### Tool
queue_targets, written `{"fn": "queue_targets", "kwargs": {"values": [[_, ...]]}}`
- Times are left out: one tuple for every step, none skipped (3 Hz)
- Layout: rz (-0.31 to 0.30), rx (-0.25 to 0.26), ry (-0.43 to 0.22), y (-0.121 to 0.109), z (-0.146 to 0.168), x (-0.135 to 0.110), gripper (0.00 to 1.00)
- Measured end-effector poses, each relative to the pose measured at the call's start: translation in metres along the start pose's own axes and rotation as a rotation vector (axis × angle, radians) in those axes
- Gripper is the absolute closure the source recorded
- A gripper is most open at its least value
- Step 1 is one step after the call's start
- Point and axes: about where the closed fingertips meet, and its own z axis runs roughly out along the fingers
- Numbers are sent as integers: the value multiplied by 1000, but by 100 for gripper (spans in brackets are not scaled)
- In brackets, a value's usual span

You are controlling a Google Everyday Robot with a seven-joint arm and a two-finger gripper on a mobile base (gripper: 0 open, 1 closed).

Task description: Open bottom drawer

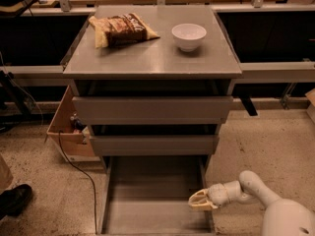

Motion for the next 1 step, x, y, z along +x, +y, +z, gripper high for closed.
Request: {"fn": "queue_targets", "kwargs": {"values": [[0,0,0,0,0,0,100]]}}
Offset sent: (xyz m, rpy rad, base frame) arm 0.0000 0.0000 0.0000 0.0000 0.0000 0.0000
